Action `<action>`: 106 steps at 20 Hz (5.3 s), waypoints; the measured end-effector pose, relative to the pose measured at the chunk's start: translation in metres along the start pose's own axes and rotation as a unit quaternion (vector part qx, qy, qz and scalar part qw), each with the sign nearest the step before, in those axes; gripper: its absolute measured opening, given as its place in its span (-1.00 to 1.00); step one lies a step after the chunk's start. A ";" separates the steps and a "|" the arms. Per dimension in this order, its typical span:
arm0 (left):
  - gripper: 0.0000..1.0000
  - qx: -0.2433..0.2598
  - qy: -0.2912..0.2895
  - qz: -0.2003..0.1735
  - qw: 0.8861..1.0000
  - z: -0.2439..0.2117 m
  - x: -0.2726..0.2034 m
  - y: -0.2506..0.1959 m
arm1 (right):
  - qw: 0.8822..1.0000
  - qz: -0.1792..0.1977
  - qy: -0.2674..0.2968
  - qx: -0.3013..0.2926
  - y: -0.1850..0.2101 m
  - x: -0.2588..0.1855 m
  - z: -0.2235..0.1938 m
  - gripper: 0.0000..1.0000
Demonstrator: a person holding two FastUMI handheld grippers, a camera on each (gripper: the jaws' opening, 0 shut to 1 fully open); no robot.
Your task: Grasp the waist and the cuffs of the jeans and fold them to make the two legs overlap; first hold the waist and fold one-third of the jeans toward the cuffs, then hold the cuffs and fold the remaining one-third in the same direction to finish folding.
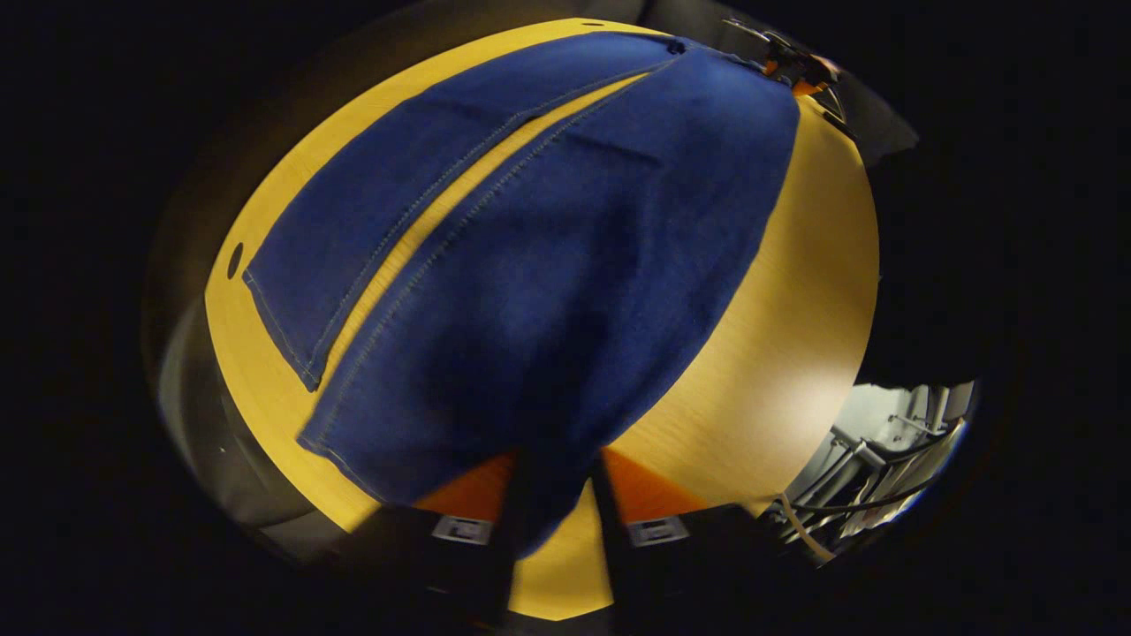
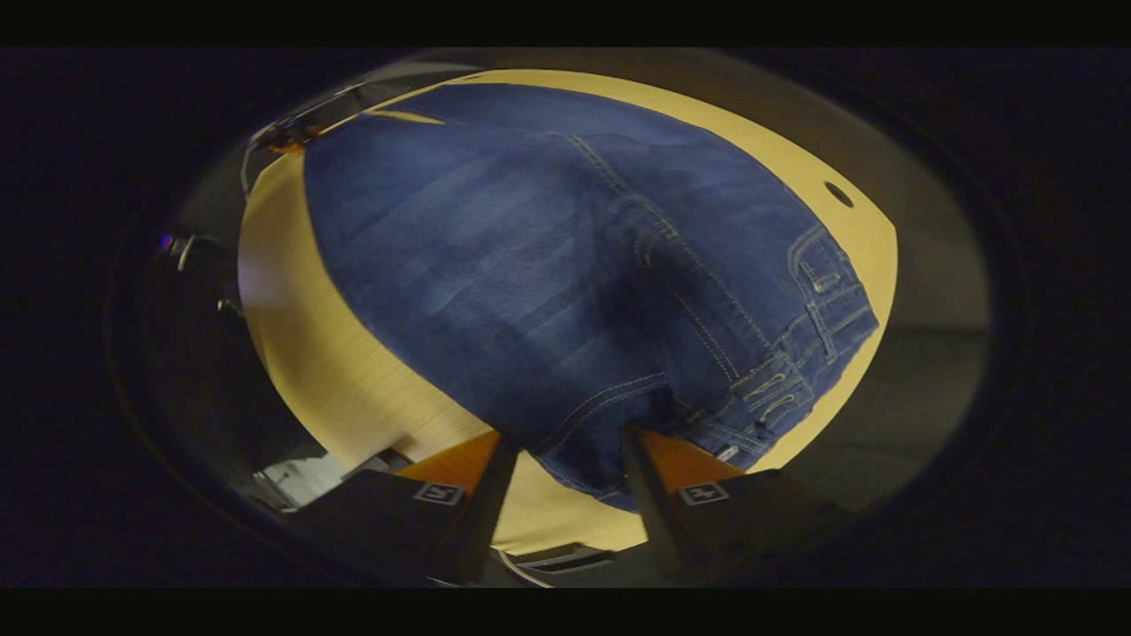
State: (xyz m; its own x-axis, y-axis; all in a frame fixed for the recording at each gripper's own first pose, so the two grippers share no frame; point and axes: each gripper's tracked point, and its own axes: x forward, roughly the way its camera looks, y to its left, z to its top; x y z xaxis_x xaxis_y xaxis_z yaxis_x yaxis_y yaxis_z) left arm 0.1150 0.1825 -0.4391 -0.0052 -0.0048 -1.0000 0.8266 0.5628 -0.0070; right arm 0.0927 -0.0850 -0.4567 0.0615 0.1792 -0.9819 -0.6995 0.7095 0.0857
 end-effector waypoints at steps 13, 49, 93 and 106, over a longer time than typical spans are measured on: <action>-0.88 -0.098 -0.065 0.047 0.992 0.028 -0.053 0.033 | 0.978 -0.086 -0.153 0.110 -0.024 -0.074 0.055 -0.89; -0.30 -0.402 -0.134 0.199 0.884 0.151 -0.081 0.294 | 0.936 -0.193 -0.159 0.249 -0.196 0.018 0.218 -0.89; 0.94 -0.383 -0.419 0.118 0.815 0.209 -0.209 0.015 | 0.671 -0.078 -0.139 0.724 -0.220 0.095 0.145 -0.63; 0.94 -0.389 -0.426 0.127 0.807 0.171 -0.229 0.000 | 0.745 -0.050 -0.399 0.532 -0.160 -0.094 0.291 -0.61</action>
State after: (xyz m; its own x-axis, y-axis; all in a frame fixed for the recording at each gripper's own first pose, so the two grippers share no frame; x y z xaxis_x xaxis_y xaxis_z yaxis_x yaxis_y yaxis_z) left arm 0.2125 0.0420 -0.2104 0.7721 -0.1872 -0.6073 0.1347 0.9821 -0.1314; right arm 0.4060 -0.0165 -0.3294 0.7762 0.1356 -0.6158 0.2719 0.8091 0.5209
